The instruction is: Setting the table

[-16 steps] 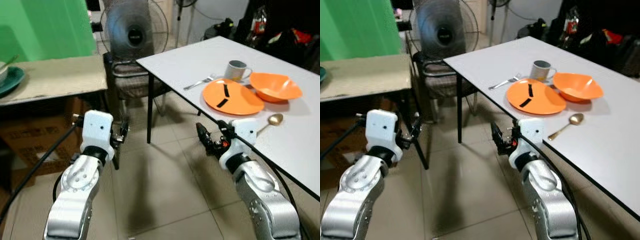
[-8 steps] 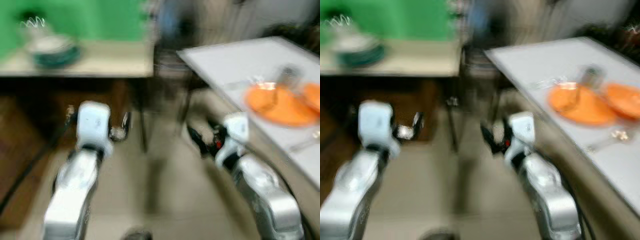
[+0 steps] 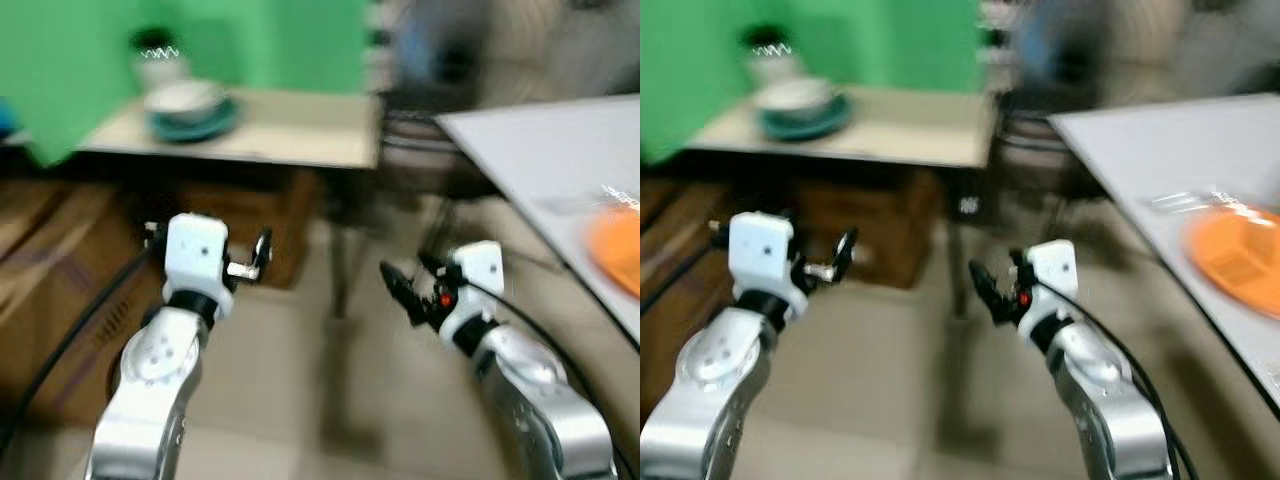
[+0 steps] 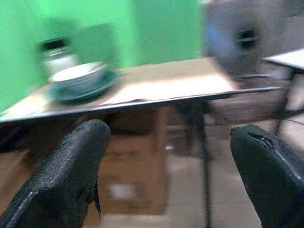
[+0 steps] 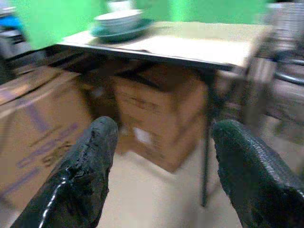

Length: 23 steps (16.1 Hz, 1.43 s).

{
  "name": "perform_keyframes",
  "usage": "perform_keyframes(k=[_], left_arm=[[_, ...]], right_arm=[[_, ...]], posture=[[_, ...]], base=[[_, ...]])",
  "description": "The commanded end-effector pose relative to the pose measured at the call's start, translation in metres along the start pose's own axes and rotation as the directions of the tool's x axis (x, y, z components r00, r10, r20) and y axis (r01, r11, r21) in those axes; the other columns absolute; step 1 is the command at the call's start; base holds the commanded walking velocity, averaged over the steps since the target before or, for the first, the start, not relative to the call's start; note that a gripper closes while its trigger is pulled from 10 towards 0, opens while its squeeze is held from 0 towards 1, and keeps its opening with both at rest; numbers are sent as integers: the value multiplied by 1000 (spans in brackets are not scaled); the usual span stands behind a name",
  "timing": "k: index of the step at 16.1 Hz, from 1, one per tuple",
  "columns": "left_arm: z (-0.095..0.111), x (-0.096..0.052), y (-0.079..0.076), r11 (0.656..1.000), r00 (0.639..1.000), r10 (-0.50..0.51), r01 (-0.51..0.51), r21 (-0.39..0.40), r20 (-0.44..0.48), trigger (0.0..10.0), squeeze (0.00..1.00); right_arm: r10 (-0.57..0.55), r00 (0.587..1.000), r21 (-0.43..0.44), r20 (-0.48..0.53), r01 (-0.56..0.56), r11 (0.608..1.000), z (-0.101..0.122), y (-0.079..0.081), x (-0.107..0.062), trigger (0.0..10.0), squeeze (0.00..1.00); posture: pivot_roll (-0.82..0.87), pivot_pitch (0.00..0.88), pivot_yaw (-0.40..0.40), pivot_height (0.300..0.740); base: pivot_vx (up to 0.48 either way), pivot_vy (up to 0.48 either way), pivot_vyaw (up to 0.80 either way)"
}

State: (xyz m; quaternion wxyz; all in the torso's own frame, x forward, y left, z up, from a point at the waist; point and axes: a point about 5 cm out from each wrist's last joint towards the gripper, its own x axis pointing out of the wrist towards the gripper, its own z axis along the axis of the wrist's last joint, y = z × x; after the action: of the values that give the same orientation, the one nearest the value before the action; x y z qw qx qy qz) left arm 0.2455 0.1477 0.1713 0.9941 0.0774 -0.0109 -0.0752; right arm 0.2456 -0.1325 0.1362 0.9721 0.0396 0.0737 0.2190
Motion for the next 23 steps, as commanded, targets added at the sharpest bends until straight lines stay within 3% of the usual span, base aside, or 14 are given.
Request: perform_keyframes(k=[1, 3, 4, 7, 9, 13, 23], left_arm=[[-3, -2, 8, 1000, 999, 29, -29, 13, -23, 10000, 643], [-4, -3, 7, 1000, 999, 28, -28, 12, -28, 10000, 643], [-5, -4, 7, 1000, 999, 28, -28, 9, -29, 10000, 643], [-12, -5, 11, 1000, 999, 26, -26, 0, -37, 10000, 639], [-13, -4, 14, 1000, 999, 15, -15, 2, -33, 10000, 639], [-16, -2, 16, 1000, 1000, -14, 14, 2, -27, 10000, 643], [-4, 10, 17, 997, 997, -76, 76, 19, 15, 10000, 639]], right_arm=[[32, 999, 6, 22, -32, 999, 4, 9, 3, 10000, 0], [-15, 999, -1, 46, 15, 1000, 6, 5, 3, 10000, 0], [-106, 991, -16, 80, 108, 994, 9, -5, 3, 10000, 0], [-282, 940, -65, 190, 299, 952, 18, -30, -7, 10000, 0], [-340, 920, -58, 193, 357, 932, 12, -38, -16, 10000, 0], [-366, 914, -41, 176, 378, 925, 3, -36, -25, 10000, 0], [-384, 908, 46, 165, 382, 923, -2, -29, -23, 10000, 0]], posture=[[38, 33, 20, 740], [36, 37, 17, 740], [36, 37, 17, 740], [18, 41, 25, 740], [10, 39, 36, 740], [-2, 30, 56, 740], [6, 26, 88, 740]], base=[[375, 0, 800], [373, 0, 400], [371, 0, 0], [370, 0, 0], [354, 0, 0], [349, 0, 0], [361, 0, 0]])
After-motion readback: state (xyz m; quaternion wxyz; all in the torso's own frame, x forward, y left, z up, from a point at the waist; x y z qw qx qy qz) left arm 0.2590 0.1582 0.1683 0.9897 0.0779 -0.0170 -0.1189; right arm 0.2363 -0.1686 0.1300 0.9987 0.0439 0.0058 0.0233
